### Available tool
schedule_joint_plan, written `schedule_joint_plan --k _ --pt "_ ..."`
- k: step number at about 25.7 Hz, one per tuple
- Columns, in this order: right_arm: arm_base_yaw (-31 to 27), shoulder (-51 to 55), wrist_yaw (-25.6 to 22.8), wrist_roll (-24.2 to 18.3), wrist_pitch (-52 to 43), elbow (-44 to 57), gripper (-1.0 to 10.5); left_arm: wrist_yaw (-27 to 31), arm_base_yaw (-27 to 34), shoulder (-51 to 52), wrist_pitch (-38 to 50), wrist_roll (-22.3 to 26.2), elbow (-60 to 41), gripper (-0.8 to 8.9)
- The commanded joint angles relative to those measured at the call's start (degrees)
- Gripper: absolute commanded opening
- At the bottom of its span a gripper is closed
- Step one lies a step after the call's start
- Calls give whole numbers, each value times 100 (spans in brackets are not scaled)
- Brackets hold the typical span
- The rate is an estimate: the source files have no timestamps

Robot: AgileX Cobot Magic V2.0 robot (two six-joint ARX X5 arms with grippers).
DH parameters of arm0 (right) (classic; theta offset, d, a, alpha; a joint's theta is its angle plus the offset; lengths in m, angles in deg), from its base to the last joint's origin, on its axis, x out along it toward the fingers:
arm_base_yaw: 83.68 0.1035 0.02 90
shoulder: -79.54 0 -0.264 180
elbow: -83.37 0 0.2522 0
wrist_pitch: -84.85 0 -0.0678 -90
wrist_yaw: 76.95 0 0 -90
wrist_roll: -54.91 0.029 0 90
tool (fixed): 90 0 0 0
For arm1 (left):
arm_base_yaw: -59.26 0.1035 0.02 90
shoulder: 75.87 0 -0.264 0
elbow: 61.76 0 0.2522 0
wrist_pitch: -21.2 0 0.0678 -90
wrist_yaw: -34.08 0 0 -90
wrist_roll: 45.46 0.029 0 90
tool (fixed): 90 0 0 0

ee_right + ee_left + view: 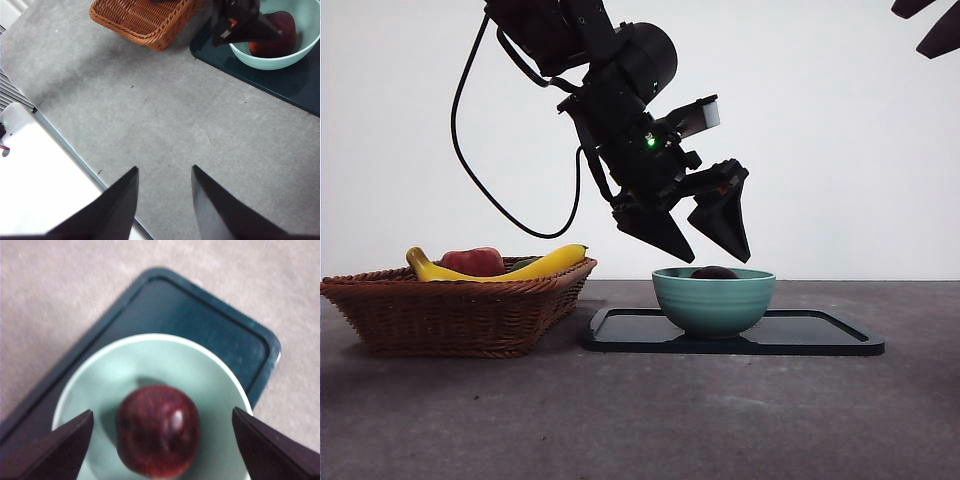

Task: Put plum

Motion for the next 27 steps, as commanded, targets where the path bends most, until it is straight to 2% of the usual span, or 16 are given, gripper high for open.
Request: schedule_joint_plan --k 1,23,25,27 --pt "37 -26 26 61 -26 -24 172 -7 -70 -208 118 118 146 427" --pt "37 -28 17 52 -37 -24 172 -4 -118 -463 50 240 146 392" --pt "37 -26 17 52 -37 -24 172 -4 -118 -463 50 240 146 314" --pt "37 -26 17 52 -37 -24 172 -4 -118 -463 50 249 146 301"
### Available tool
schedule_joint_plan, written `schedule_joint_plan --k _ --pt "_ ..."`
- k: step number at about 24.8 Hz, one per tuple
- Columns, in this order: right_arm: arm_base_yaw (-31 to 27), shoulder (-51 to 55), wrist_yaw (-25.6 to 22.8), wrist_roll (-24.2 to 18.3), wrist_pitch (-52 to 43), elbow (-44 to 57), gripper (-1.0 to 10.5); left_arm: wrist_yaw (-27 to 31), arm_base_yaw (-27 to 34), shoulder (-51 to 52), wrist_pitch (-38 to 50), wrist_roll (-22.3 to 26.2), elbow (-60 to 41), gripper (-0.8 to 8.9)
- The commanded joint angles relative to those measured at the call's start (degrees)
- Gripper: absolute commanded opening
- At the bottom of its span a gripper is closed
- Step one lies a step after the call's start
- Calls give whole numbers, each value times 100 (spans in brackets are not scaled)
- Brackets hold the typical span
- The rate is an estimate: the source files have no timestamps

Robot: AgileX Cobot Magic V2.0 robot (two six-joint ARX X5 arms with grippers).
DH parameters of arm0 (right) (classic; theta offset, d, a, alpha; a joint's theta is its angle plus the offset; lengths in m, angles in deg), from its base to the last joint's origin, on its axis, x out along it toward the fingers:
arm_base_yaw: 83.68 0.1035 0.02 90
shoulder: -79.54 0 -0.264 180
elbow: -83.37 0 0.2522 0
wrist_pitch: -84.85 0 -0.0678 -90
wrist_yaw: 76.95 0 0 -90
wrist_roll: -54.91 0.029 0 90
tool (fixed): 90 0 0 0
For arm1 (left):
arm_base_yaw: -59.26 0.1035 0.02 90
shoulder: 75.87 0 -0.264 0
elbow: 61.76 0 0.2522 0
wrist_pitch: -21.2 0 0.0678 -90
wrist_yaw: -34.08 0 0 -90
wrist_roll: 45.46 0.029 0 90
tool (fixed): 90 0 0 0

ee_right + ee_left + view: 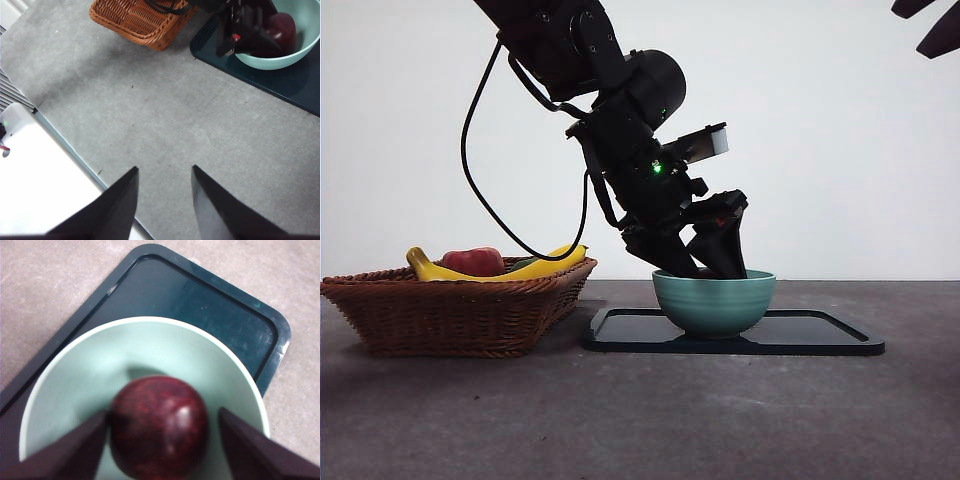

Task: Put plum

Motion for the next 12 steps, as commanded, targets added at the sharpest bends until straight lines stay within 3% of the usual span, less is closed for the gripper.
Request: schedule_joint_plan --k 1,3,12 --pt "37 -26 17 39 -37 -24 172 -9 -63 -175 17 114 146 297" --pt "37 -26 17 37 -37 -24 172 -9 -63 -175 -9 114 146 244" --pt "37 -26 15 39 -37 -24 172 -9 -44 -57 -4 17 153 244"
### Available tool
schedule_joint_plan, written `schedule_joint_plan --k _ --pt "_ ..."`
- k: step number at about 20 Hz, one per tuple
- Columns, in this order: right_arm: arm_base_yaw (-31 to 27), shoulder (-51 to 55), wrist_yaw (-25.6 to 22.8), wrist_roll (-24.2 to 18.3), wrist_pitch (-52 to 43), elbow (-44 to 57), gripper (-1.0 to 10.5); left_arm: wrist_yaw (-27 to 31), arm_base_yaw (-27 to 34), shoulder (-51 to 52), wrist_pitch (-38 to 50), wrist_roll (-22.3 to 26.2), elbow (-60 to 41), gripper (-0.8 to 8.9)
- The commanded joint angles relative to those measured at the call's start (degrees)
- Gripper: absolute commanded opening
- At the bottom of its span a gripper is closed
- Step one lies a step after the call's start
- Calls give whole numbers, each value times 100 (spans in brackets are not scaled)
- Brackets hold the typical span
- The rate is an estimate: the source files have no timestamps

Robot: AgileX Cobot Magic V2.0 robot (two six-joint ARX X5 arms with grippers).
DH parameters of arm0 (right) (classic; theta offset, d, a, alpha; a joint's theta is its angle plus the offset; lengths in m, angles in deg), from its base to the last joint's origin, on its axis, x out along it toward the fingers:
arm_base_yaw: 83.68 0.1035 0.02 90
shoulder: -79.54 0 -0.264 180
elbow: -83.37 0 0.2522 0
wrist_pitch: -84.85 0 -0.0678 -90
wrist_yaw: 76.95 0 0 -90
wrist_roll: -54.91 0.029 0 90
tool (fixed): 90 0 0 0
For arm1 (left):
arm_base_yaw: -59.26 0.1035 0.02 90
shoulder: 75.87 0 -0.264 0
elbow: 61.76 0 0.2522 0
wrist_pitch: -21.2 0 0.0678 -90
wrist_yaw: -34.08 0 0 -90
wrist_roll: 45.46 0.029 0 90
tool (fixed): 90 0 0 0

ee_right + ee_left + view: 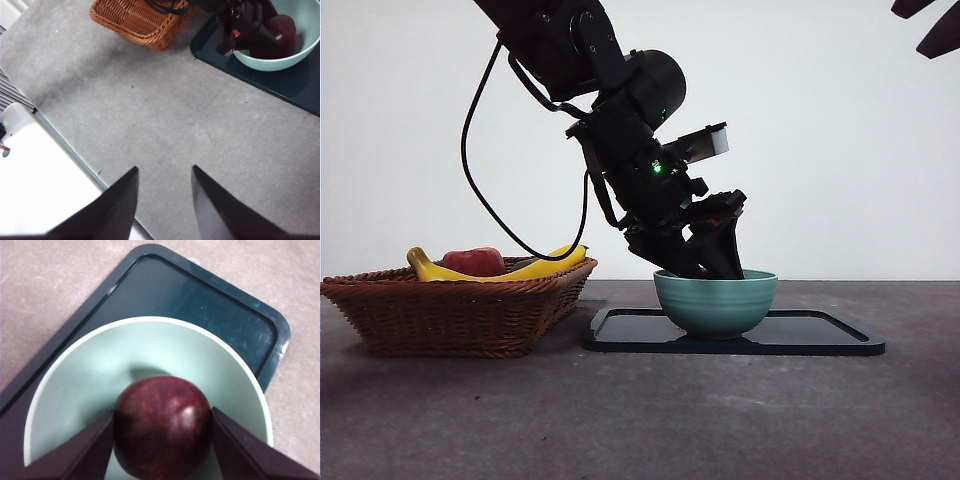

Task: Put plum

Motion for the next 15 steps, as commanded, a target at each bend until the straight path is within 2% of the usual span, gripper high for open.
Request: schedule_joint_plan --k 1,9,15 --pt "37 -26 17 39 -37 -24 172 -9 -20 11 -2 -9 155 244" --pt "37 -26 17 35 -63 -24 172 -9 114 1019 -22 -125 157 244" --pt "37 -22 17 24 -77 -24 172 -9 299 2459 -284 -890 157 244"
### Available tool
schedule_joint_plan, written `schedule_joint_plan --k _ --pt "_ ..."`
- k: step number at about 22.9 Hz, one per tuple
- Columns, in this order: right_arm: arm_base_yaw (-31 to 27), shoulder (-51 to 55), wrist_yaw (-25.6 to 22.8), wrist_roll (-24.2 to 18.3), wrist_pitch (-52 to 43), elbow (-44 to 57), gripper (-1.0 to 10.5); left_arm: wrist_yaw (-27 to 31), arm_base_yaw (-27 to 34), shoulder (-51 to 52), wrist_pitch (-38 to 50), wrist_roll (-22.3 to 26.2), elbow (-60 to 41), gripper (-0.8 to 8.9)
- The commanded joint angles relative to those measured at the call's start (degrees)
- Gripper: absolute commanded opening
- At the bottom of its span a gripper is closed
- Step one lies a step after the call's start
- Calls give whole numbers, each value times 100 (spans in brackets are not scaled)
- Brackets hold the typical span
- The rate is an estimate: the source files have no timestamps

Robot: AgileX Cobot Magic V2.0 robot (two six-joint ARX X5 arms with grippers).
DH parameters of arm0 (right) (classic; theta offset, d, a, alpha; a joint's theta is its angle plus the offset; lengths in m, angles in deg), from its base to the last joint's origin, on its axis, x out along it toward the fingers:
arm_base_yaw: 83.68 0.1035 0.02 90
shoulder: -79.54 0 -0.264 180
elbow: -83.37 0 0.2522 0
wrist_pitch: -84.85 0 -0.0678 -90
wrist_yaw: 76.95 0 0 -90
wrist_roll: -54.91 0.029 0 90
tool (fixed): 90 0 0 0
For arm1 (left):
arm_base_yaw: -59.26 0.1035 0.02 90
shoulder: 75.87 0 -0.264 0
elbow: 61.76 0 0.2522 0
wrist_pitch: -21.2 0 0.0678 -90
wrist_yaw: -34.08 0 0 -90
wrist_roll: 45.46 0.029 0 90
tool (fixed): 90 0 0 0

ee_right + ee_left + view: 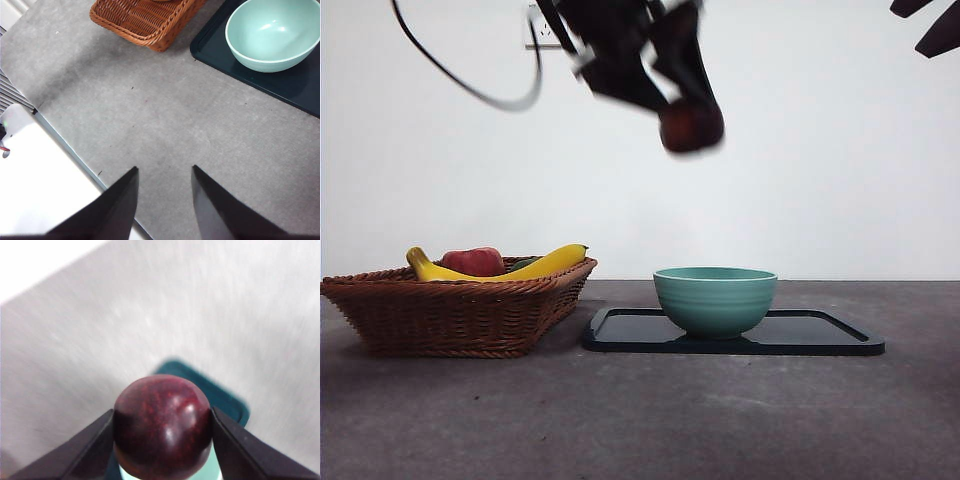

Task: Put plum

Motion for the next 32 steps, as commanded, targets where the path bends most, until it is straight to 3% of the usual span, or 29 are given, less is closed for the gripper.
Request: schedule_joint_plan --k 1,9,12,17,23,32 --pt "37 -22 17 24 -55 -24 172 -13 70 688 -129 -494 157 244" --pt "37 -22 17 15 -96 -26 172 262 446 2872 -2490 -391 140 244" --pt "37 -22 17 17 -146 -24 172 328 708 3294 -2959 -280 -109 244" --pt "37 -22 17 17 -234 -26 172 326 1320 3735 -2028 -302 -1735 244" --pt "37 -22 20 22 -229 -26 172 326 1631 3622 -649 -310 -3040 244" --pt "37 -22 17 24 -232 -24 172 323 1989 2736 490 -127 -3709 244"
